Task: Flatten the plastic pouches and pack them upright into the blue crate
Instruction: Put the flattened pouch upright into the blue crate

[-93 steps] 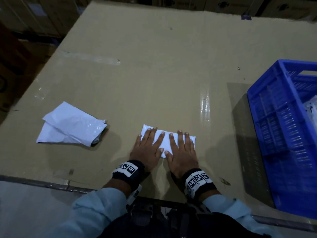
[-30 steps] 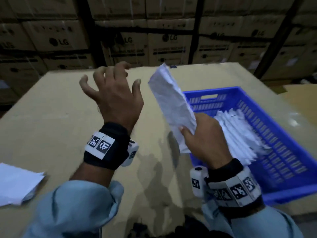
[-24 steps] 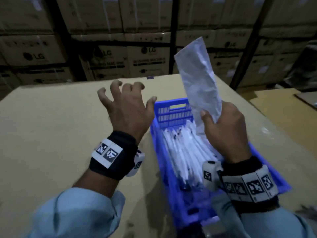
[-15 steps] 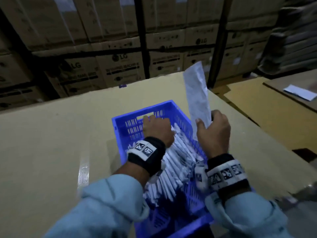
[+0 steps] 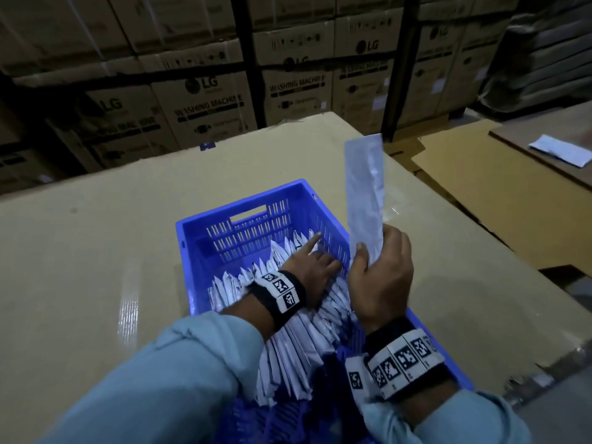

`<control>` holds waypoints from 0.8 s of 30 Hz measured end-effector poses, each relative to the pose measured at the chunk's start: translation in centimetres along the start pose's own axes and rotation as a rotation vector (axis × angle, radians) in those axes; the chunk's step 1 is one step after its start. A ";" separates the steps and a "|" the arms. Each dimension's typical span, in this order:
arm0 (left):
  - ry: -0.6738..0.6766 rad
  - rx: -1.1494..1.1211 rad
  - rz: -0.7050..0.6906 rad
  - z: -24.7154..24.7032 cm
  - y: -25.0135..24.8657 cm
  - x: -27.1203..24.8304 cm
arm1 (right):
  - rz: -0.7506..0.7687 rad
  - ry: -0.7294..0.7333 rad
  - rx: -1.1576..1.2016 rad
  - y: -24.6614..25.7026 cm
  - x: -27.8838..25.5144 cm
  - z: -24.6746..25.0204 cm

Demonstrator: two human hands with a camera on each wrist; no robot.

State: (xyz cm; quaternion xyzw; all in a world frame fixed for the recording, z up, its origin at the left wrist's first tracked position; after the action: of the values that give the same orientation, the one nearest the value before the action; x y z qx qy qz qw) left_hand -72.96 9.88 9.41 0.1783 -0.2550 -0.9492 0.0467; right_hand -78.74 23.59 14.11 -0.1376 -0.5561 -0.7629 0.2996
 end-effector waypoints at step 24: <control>-0.050 -0.323 0.235 -3.4 0.2 -5.2 | 0.095 0.771 -0.735 -0.3 -3.7 -5.6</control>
State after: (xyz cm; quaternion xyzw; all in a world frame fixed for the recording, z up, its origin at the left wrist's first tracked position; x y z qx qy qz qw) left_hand -66.89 9.08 8.36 0.1139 -0.1194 -0.9699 0.1789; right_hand -75.30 19.54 9.90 0.0319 -0.0952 -0.8882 0.4483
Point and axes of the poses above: each hand's wrist, its own x-axis towards the middle knuckle, its own z-axis out of the back of the hand, y = z × x, the point moved 1 cm from there along x, towards the middle knuckle, and after that the axes turned 3 degrees about x, right-handed, at the moved point
